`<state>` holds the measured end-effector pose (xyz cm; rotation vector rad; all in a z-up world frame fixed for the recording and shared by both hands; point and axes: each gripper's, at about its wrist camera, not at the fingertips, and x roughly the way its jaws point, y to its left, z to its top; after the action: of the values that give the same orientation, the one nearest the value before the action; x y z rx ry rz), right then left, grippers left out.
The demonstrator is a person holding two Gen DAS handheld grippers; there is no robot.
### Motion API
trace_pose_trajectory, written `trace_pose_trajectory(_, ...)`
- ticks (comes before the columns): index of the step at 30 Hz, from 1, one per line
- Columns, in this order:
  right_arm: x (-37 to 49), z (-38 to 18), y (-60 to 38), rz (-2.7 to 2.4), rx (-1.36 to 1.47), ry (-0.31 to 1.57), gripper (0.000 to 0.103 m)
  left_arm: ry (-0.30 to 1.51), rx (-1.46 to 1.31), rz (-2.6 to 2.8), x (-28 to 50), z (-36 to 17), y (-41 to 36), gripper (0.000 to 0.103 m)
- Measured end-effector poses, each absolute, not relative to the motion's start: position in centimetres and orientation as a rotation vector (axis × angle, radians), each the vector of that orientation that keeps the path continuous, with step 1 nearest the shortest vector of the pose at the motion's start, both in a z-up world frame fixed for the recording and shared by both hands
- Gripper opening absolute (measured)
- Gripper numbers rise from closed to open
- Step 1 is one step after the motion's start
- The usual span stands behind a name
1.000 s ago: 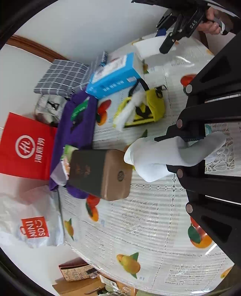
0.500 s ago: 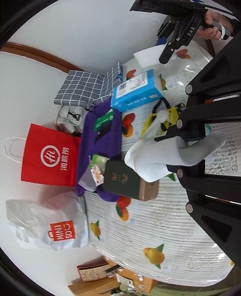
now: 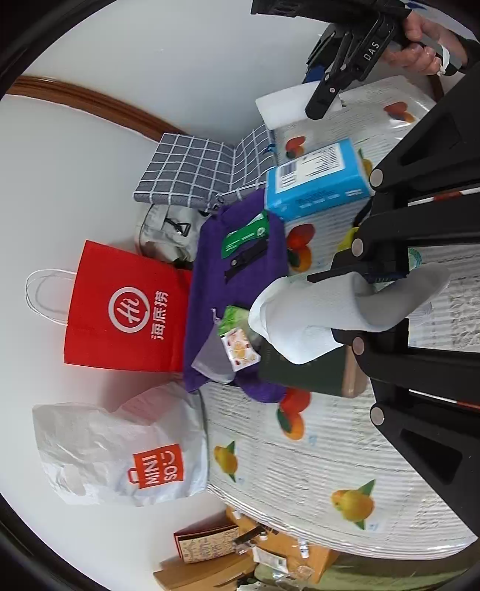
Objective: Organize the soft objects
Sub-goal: 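Carry the glove with the left tool toward the towel while the right carries the sponge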
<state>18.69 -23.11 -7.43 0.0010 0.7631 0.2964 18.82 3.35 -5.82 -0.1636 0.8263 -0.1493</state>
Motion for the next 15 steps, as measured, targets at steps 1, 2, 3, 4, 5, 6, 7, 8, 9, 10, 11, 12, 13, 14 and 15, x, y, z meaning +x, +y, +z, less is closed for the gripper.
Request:
trace_pose_trajectory(1,19.1,-7.2,-23.0,0.297,0.002,0.758,0.050,0.823,-0.163,-0.150,19.2,-5.6,3.4,0.011)
trace_pose_trajectory(2,19.3,-6.9,-22.9,0.297,0.003,0.753,0.050,0.821,-0.162,-0.148,19.5,-5.4,3.4,0.011)
trace_pose_trajectory(3,19.7,-6.7,-22.9,0.298,0.004,0.748,0.050,0.819,-0.160,-0.148,19.9,-5.3,3.4,0.011)
trace_pose_trajectory(4,20.1,-6.4,-22.8,0.298,0.003,0.744,0.050,0.818,-0.159,-0.148,20.3,-5.1,3.4,0.011)
trace_pose_trajectory(5,20.4,-6.2,-22.7,0.297,0.003,0.740,0.050,0.816,-0.159,-0.147,20.7,-5.0,3.4,0.011)
trace_pose_trajectory(6,20.9,-6.0,-22.7,0.296,0.005,0.735,0.050,0.815,-0.158,-0.147,21.1,-4.9,3.4,0.011)
trace_pose_trajectory(7,21.3,-5.9,-22.7,0.295,0.008,0.732,0.050,0.815,-0.157,-0.147,21.4,-4.8,3.4,0.011)
trace_pose_trajectory(8,21.6,-5.8,-22.7,0.296,0.014,0.729,0.050,0.815,-0.156,-0.145,21.7,-4.7,3.5,0.011)
trace_pose_trajectory(9,22.2,-5.7,-22.7,0.296,0.022,0.728,0.050,0.814,-0.154,-0.143,22.1,-4.5,3.5,0.011)
trace_pose_trajectory(10,22.5,-5.7,-22.7,0.295,0.025,0.729,0.050,0.813,-0.151,-0.139,22.5,-4.4,3.5,0.011)
trace_pose_trajectory(11,22.9,-5.6,-22.7,0.294,0.028,0.731,0.049,0.812,-0.149,-0.136,22.8,-4.3,3.5,0.011)
trace_pose_trajectory(12,23.4,-5.5,-22.6,0.294,0.030,0.731,0.050,0.810,-0.147,-0.133,23.2,-4.2,3.5,0.011)
trace_pose_trajectory(13,23.8,-5.4,-22.6,0.293,0.029,0.730,0.050,0.810,-0.145,-0.133,23.6,-4.1,3.5,0.011)
trace_pose_trajectory(14,24.1,-5.4,-22.6,0.291,0.028,0.727,0.050,0.809,-0.144,-0.137,23.9,-4.0,3.4,0.011)
trace_pose_trajectory(15,24.6,-5.3,-22.5,0.289,0.028,0.723,0.050,0.806,-0.143,-0.143,24.3,-4.0,3.4,0.011)
